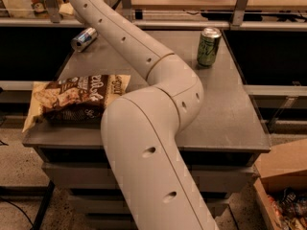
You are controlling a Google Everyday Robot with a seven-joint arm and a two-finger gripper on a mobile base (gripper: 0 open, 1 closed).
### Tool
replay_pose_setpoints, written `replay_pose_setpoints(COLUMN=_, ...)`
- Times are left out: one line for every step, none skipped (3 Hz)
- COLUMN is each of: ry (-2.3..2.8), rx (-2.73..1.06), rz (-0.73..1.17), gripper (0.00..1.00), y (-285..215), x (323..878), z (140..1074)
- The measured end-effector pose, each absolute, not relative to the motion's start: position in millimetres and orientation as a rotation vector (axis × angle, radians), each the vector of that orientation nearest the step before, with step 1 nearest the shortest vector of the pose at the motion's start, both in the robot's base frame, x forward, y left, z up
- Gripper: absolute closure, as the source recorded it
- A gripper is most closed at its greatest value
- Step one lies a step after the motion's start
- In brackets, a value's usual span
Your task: Place redbull can upright
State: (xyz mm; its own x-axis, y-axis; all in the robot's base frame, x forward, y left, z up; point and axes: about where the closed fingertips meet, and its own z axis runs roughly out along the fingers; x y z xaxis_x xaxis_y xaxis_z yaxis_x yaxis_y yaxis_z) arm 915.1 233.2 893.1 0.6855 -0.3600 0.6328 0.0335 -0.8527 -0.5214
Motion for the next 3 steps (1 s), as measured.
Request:
replay_pose_setpoints(ry=0.262, rx=-2.369, rz=-1.017, gripper=0.0, y=235.5, x=913.7, z=895.3)
replay_pose_setpoints(ry=0.26, rx=-2.343, rz=-0.979, gripper=0.0, y=241.2, x=912.0, z=894.5)
replay_pose_setpoints(ry=0.246, rx=-2.343, rz=-0.94, gripper=0.0, y=249.8, x=909.5, z=888.8)
